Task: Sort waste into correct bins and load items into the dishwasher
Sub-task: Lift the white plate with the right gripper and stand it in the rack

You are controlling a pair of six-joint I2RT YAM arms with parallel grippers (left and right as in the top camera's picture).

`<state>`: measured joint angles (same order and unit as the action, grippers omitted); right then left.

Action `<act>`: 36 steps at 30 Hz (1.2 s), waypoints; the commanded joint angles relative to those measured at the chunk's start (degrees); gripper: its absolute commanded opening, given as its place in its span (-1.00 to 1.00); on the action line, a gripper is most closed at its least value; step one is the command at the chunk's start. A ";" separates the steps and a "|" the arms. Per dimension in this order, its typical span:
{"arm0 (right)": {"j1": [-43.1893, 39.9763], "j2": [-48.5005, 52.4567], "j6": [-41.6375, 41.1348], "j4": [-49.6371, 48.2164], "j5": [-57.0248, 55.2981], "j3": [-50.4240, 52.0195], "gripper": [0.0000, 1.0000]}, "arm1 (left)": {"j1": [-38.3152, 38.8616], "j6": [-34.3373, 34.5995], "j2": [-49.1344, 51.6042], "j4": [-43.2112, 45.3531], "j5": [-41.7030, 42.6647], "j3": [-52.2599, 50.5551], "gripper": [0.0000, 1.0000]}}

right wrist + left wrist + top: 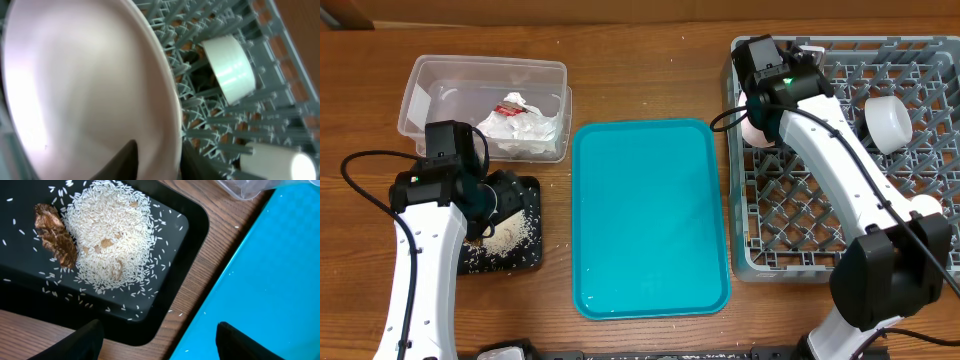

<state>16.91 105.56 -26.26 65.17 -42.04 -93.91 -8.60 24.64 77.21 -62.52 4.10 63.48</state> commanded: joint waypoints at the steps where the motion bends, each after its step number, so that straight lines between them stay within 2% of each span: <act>1: -0.55 -6.38 -1.05 -0.28 3.80 0.13 -0.07 | 0.17 -0.87 -0.52 -0.68 0.00 1.92 0.48; 5: -2.80 -12.68 -0.98 -0.72 6.97 0.13 0.02 | 0.17 -0.98 -0.52 -2.19 -0.04 5.03 0.49; 8: -5.95 -16.15 -0.35 -1.49 13.60 0.13 -0.10 | 0.17 -1.57 -0.52 -3.56 -0.04 7.96 0.48; 10: -8.92 -17.33 -0.37 -1.64 18.43 0.13 -0.31 | 0.17 -1.57 -0.52 -4.17 -0.02 9.18 0.49; 13: -14.05 -17.18 -0.35 -2.58 24.11 0.13 -0.90 | 0.17 -1.57 -0.50 -4.63 -0.02 9.44 0.49; 17: -19.69 -14.80 -0.28 -4.15 26.99 0.13 -0.92 | 0.17 -2.08 -0.50 -5.31 -0.02 9.42 0.48; 20: -21.99 -12.02 3.17 -4.46 32.37 0.13 -0.92 | 0.17 -2.21 -0.50 -5.40 -0.02 9.42 0.48; 30: -21.24 -4.20 14.69 -6.25 51.15 0.13 -0.92 | 0.17 -2.21 -0.50 -5.40 -0.04 9.42 0.48; 36: -21.27 -4.85 17.70 -7.37 55.30 0.13 -0.92 | 0.17 -2.40 -0.50 -5.35 -0.07 9.42 0.48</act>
<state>-4.45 101.95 -11.64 58.08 8.86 -93.36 -8.60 23.55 77.19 -67.77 4.10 71.83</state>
